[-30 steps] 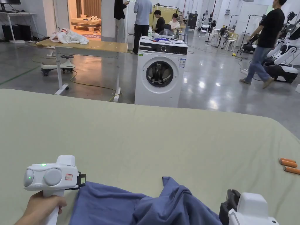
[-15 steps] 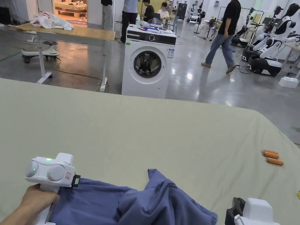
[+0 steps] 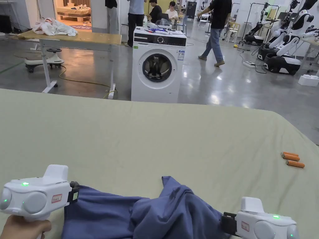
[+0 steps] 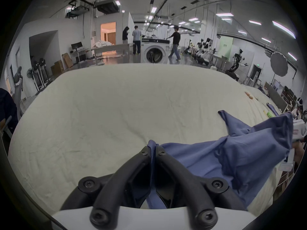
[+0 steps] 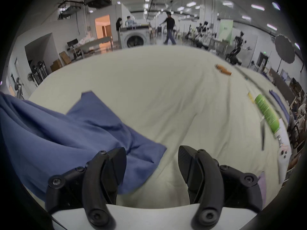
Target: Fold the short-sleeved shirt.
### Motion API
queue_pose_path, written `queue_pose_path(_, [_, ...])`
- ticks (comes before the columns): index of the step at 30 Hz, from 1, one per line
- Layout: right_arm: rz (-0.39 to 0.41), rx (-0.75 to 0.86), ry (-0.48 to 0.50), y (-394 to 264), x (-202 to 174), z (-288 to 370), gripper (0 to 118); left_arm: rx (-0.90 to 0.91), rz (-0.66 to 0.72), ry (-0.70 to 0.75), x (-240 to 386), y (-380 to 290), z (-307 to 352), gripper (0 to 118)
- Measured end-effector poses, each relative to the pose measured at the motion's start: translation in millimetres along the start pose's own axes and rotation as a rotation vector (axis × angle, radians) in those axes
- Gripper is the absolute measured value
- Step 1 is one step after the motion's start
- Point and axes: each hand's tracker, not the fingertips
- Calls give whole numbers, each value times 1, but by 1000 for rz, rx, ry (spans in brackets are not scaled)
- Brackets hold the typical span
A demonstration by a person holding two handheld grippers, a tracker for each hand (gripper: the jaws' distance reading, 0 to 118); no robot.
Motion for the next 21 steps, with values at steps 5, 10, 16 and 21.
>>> queue_pose_path(5, [-1, -31, 17, -9, -4, -19, 48, 21, -26, 23, 3, -16, 31, 0])
queue_pose_path(10, [31, 0, 12, -5, -12, -7, 3, 45, -21, 44, 0, -22, 44, 0])
queue_pose_path(16, [74, 132, -34, 8, -13, 28, 3, 114, -18, 72, -8, -2, 69, 0])
queue_pose_path(21, [79, 261, -59, 38, -5, 75, 3, 186, -32, 116, -26, 30, 97, 0])
